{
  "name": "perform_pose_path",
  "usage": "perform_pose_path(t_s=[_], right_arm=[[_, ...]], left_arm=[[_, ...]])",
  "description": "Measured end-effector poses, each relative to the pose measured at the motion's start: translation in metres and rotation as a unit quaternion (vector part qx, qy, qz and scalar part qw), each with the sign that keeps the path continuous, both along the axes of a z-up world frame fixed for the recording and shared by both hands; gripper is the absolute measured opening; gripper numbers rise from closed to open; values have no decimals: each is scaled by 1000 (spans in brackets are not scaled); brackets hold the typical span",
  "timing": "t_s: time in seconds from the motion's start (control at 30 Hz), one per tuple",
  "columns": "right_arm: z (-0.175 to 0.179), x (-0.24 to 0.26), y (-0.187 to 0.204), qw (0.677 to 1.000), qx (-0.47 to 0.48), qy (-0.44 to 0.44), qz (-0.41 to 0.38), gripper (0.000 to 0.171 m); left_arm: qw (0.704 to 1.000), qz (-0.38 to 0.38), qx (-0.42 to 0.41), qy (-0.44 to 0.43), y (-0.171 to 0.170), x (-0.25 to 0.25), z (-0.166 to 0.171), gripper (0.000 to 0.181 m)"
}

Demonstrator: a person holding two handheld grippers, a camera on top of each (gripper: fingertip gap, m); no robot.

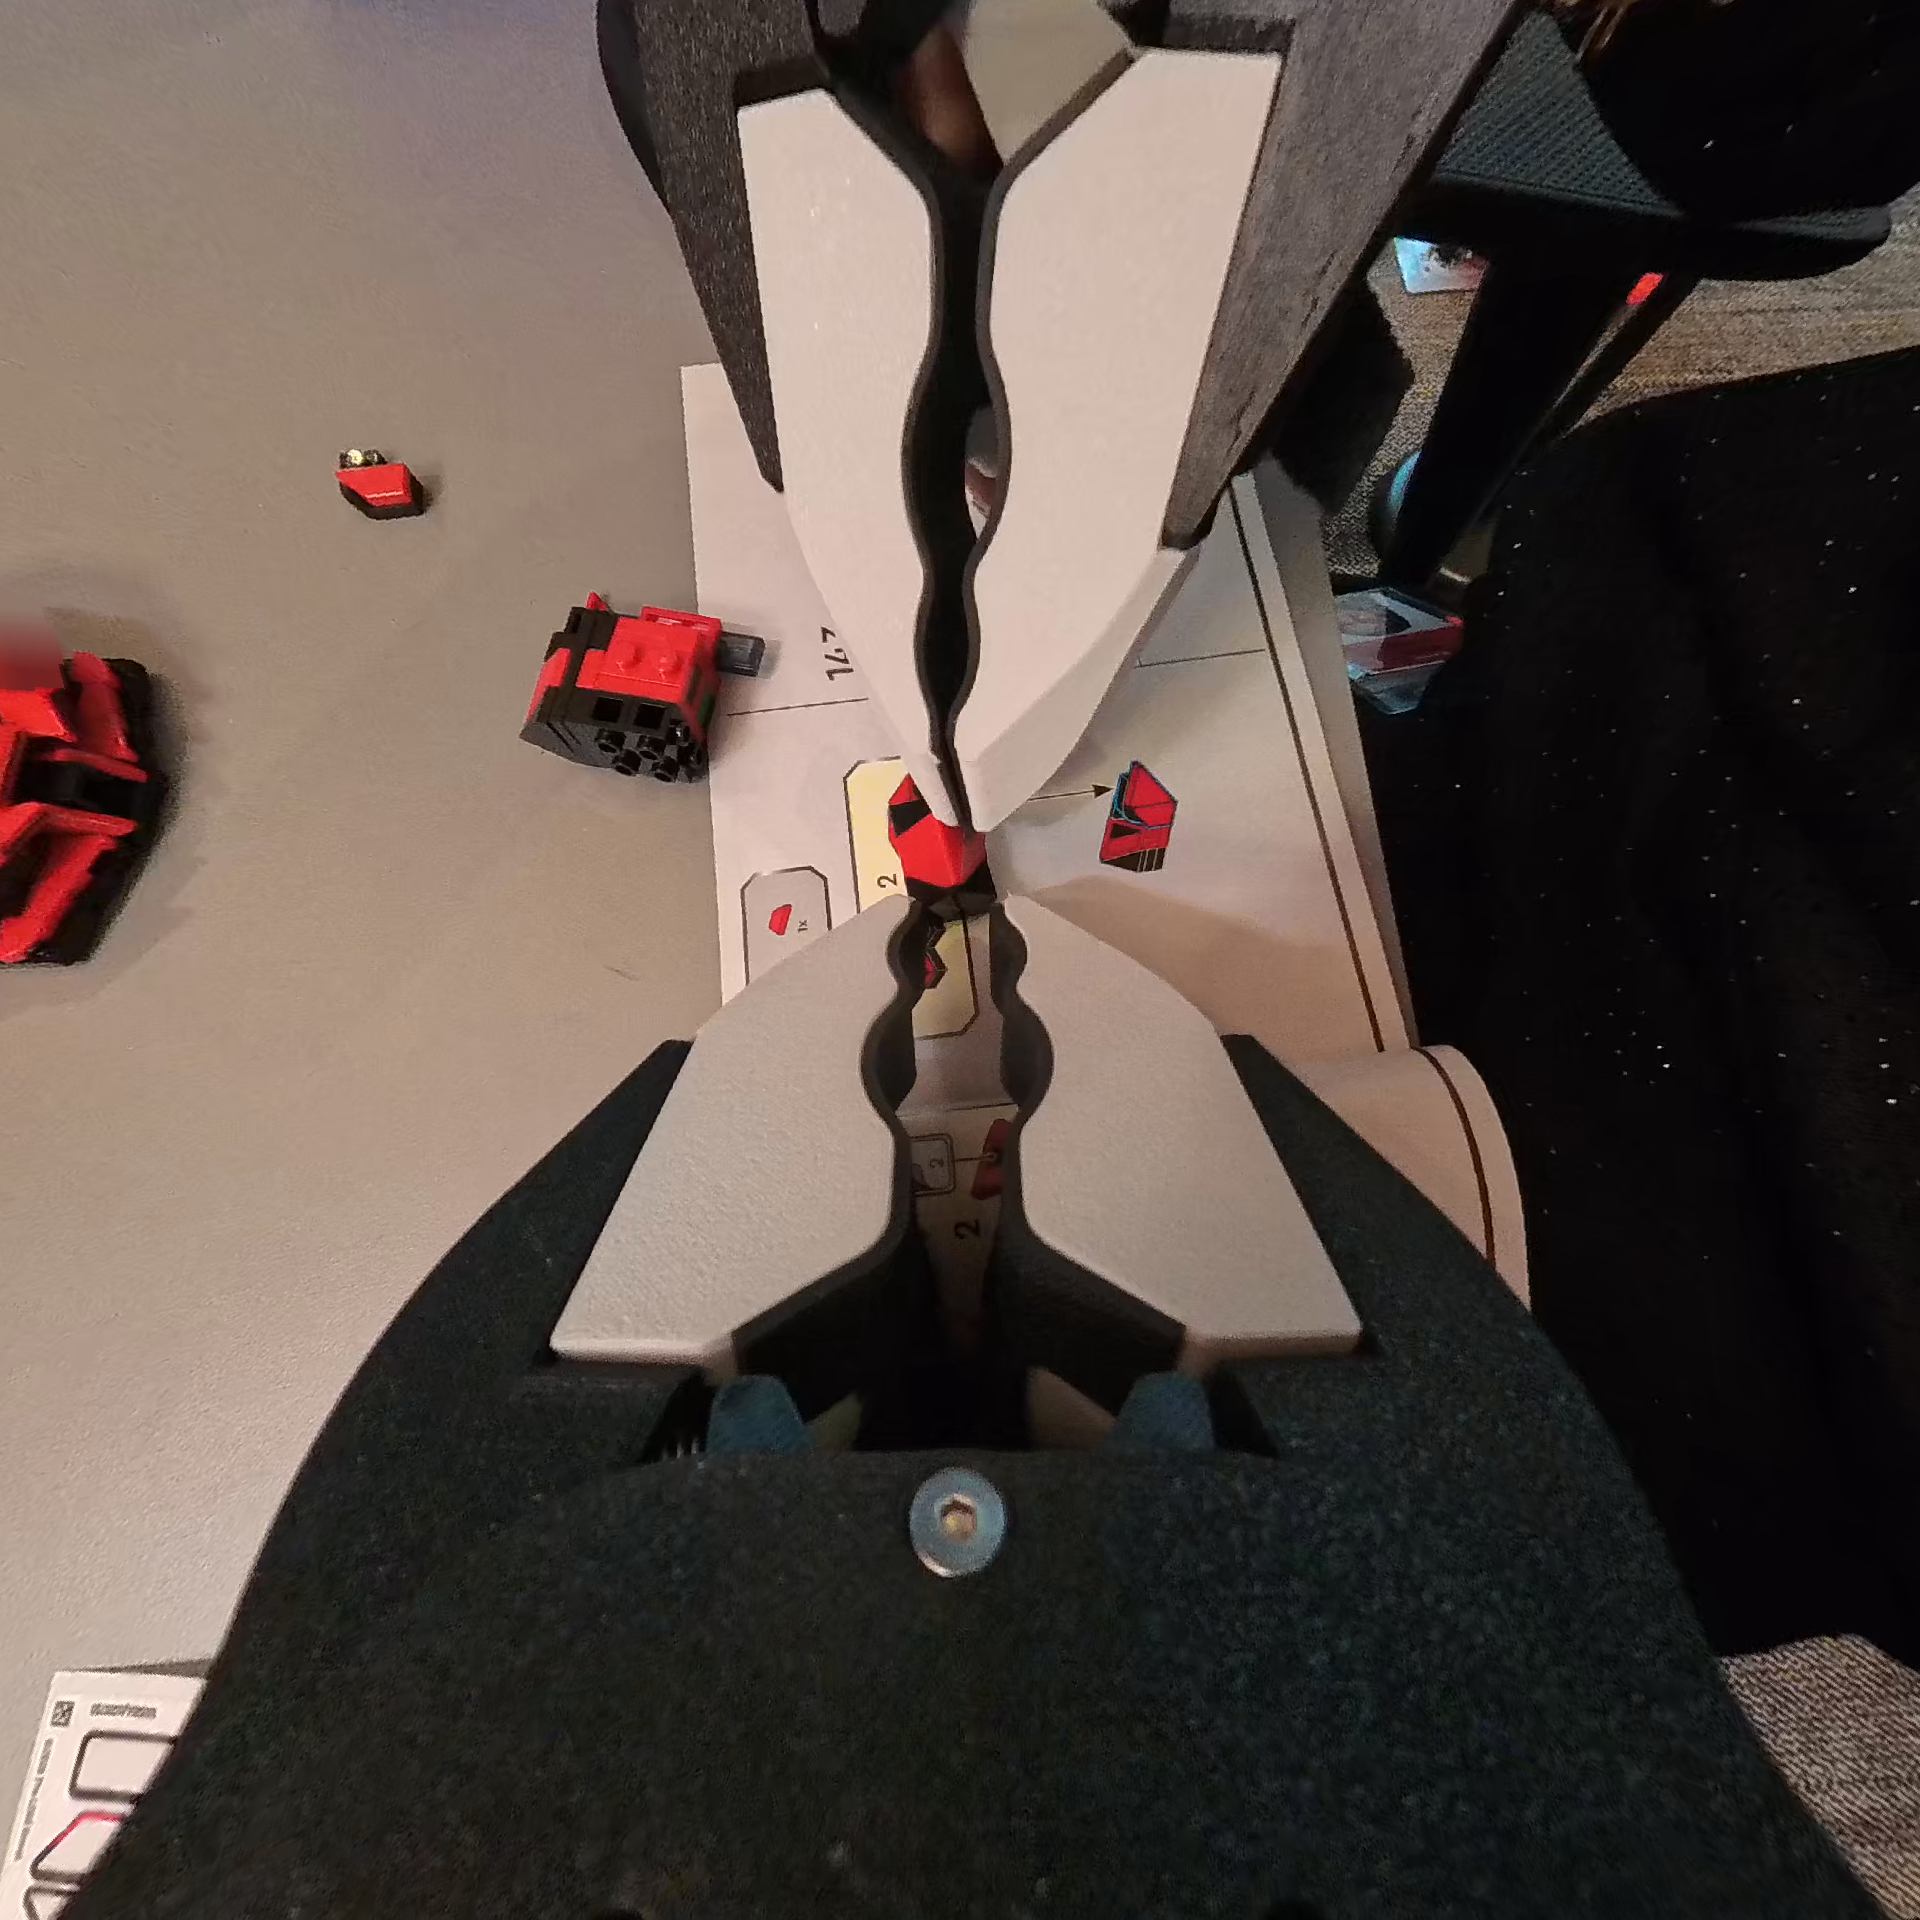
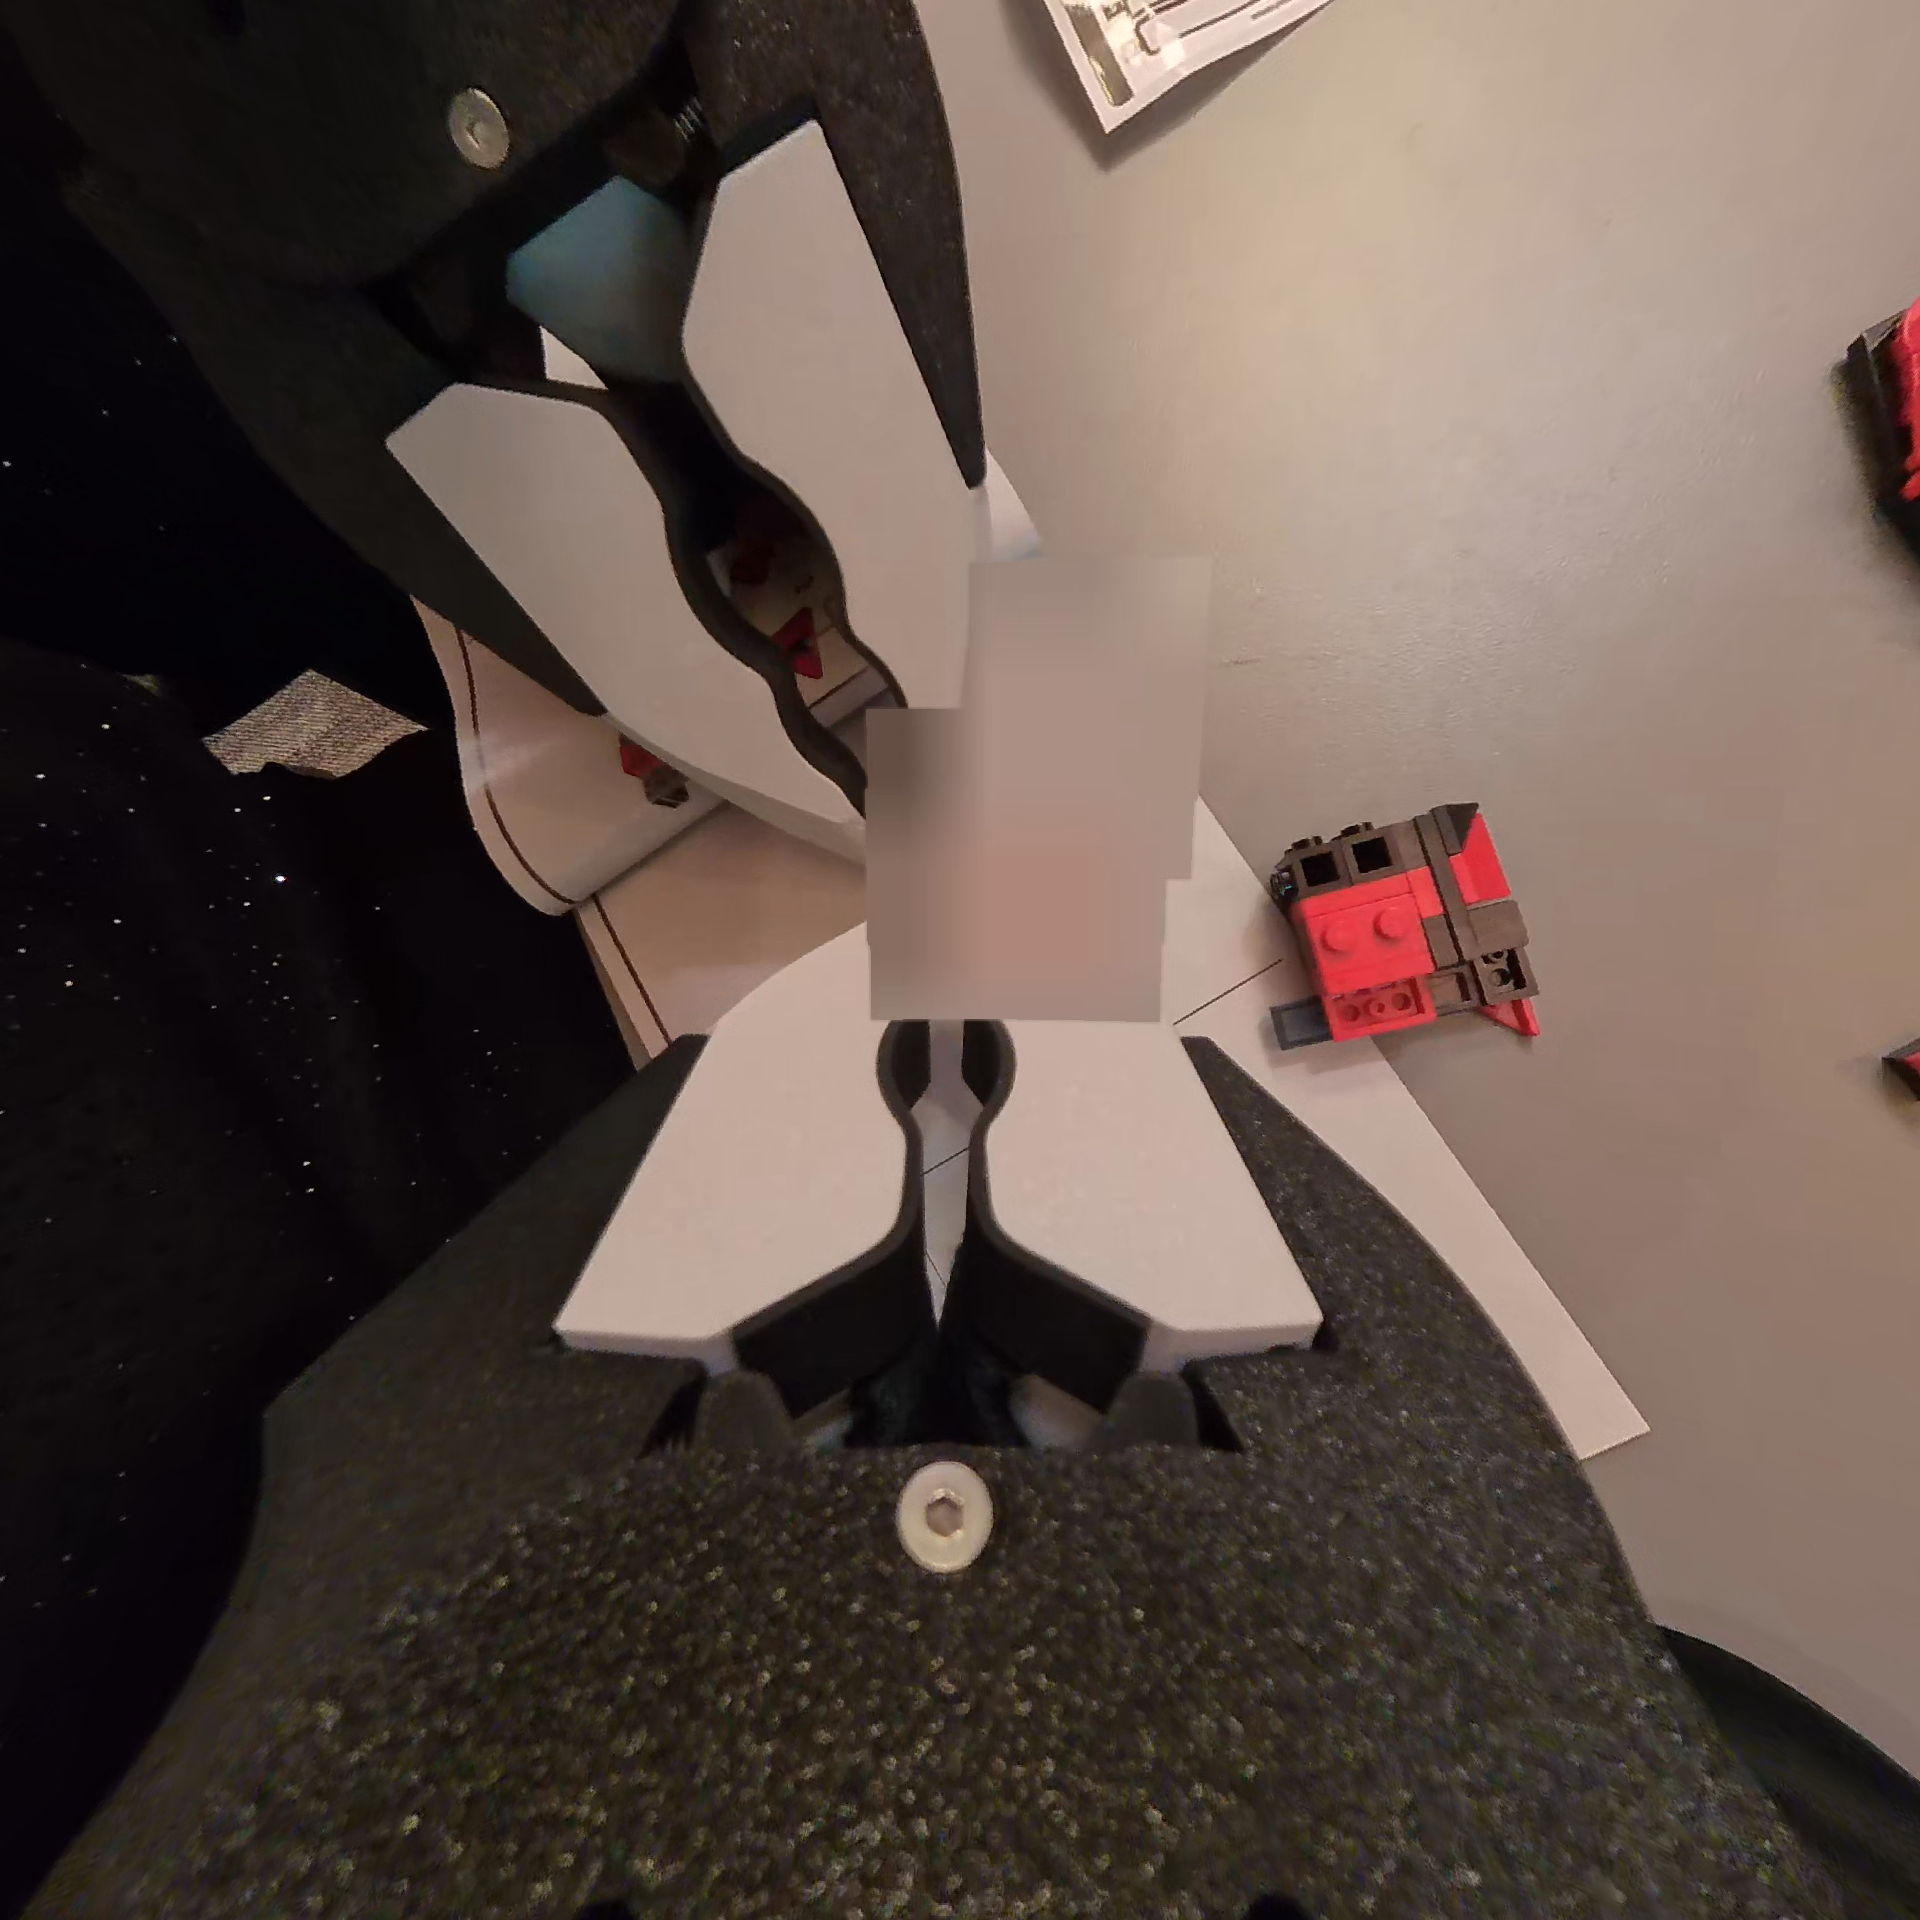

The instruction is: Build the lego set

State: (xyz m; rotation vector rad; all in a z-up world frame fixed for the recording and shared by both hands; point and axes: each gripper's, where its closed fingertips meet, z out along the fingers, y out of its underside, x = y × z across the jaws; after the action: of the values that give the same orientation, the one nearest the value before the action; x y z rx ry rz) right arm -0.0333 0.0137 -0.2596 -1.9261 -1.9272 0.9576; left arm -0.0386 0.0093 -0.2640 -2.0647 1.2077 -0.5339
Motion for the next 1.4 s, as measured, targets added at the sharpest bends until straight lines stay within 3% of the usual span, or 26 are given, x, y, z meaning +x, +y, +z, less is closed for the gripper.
perform_pose_path(t_s=[1.4], right_arm=[[-1,1,5,1000,10,-7,-11,0]], left_arm=[[1000,18,-15,-16,9,5,5,8]])
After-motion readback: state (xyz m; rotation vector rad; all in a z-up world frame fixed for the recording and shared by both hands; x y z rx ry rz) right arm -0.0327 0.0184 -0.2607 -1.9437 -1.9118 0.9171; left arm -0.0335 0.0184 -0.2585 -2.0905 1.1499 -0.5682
